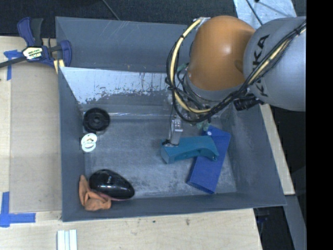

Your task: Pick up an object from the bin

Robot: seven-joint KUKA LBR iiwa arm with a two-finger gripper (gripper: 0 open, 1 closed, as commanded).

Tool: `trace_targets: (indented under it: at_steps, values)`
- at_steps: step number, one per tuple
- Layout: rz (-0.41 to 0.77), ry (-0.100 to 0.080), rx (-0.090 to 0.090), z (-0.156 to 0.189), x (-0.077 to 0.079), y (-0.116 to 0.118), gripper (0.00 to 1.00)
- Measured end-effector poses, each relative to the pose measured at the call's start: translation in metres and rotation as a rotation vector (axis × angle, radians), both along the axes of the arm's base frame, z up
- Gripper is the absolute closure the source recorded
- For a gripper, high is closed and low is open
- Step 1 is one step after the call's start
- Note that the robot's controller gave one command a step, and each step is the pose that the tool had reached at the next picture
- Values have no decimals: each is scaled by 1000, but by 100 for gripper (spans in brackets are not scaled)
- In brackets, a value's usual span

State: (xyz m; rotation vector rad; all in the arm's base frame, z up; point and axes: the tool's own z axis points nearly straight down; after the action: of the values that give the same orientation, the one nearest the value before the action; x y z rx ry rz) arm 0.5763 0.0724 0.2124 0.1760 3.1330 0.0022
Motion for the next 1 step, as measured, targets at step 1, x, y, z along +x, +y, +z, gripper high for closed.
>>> trace_targets:
  at_steps: [1]
  values:
    - [5,0,-1,-24,1,-33,0]
